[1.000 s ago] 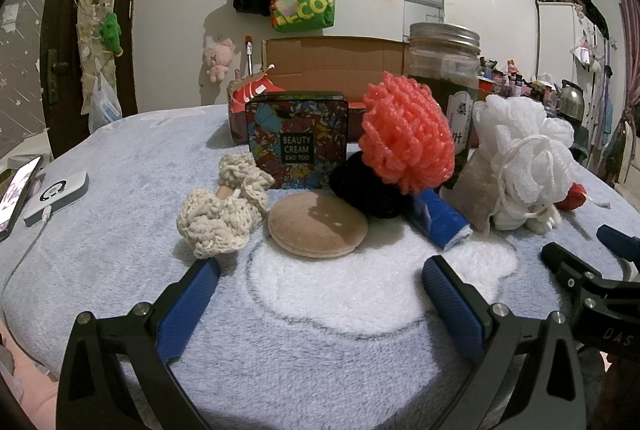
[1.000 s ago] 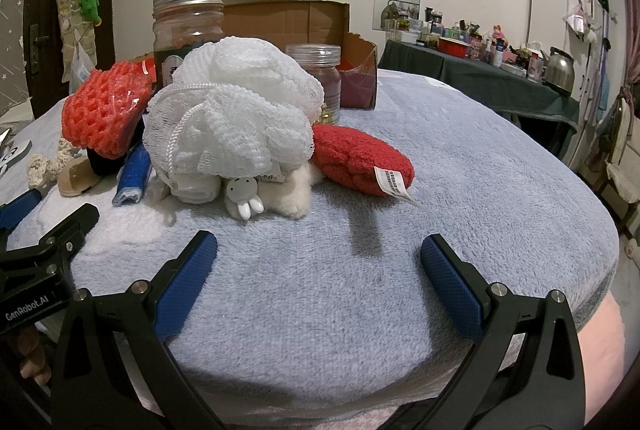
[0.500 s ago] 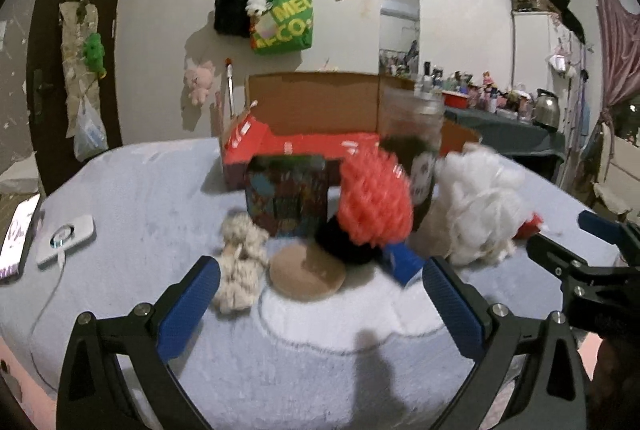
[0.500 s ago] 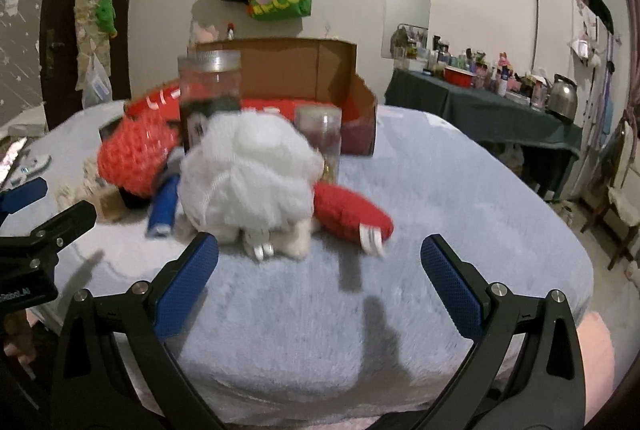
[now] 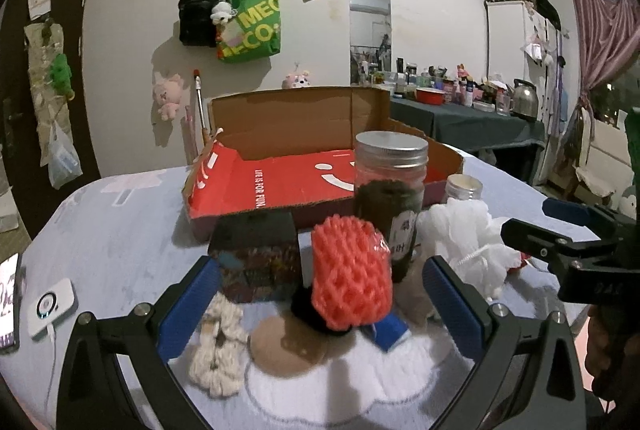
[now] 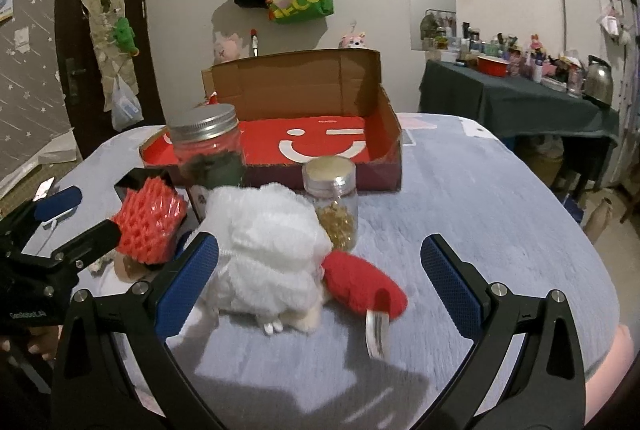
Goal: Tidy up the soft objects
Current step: 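Grasp the red mesh fruit net with the left tool while the right tool grasps the white bath puff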
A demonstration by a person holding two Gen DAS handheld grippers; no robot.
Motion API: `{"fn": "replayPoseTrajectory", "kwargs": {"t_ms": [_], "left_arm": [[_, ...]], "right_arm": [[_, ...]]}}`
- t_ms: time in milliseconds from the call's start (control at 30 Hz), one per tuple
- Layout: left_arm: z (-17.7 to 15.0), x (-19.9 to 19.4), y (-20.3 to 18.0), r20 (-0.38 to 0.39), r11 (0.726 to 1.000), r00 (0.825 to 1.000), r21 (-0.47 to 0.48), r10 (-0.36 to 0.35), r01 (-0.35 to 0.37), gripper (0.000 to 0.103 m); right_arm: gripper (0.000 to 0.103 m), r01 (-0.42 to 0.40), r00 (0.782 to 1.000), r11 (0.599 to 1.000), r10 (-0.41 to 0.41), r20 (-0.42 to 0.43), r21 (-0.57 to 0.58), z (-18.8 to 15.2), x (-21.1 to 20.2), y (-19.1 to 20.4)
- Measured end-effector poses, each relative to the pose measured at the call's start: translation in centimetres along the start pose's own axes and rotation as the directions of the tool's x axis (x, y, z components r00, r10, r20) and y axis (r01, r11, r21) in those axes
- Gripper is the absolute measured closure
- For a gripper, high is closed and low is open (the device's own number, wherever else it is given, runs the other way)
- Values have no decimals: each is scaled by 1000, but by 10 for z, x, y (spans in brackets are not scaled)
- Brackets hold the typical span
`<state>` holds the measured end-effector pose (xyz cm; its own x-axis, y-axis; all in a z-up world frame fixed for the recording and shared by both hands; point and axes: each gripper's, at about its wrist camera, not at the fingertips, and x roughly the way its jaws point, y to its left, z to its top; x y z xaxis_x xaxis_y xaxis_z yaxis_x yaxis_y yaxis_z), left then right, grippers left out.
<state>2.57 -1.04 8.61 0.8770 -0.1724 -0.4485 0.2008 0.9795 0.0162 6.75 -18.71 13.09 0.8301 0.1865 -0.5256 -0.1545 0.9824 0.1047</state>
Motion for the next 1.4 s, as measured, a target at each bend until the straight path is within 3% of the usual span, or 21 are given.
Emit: {"fn": "replayPoseTrajectory", "kwargs": {"t_ms": [267, 367, 567, 700, 767, 900, 1100, 1400], "left_arm": [[10, 16, 4, -33, 999, 999, 18, -32, 32, 1], [9, 24, 5, -53, 999, 998, 23, -39, 40, 7], [1, 42, 9, -130, 996, 988, 6, -88, 89, 25], [-4, 48, 10, -183, 985, 968, -28, -174, 172, 58], [-6, 48, 8, -191, 982, 963, -34, -189, 186, 60], [-7, 39, 2, -168, 984, 970, -4, -178, 180, 62], [-1, 26, 1, -142, 983, 973, 5, -183, 185, 63], [16, 9, 7, -115, 984, 978, 13, -172, 175, 63]], "right_arm": [[0, -95, 994, 995, 94, -49, -9, 11, 20, -3], [1, -143, 985, 990, 141, -99, -12, 10, 34, -4], [19, -240, 958, 971, 238, -160, 6, 8, 48, -2], [51, -300, 932, 952, 305, -194, 54, 4, 53, -6], [57, -326, 922, 942, 337, -192, 84, 3, 51, -10], [66, -327, 926, 940, 339, -166, 95, 1, 42, -13], [69, -312, 942, 948, 318, -107, 66, 3, 25, -7], [70, -321, 945, 946, 323, -50, 47, 16, 3, -7]]}}
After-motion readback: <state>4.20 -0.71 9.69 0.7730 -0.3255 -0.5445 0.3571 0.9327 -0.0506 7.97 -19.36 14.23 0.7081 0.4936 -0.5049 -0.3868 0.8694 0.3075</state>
